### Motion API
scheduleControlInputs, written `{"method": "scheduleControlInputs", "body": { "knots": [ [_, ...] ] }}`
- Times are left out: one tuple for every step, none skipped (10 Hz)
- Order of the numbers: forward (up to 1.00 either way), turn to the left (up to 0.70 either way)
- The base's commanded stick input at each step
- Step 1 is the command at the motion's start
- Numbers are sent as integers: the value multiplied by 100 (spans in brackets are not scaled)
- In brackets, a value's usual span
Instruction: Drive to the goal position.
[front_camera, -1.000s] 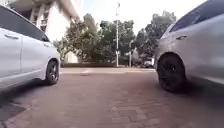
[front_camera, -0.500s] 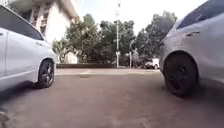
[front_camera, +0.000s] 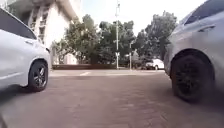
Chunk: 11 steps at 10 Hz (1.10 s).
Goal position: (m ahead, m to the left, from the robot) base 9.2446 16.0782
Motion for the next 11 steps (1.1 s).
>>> {"method": "scheduleControlInputs", "body": {
  "knots": [
    [70, 0],
    [70, 0],
    [70, 0],
    [70, 0],
    [70, 0],
    [70, 0],
    [70, 0],
    [70, 0],
    [70, 0],
    [70, 0],
    [70, 0]
  ]
}}
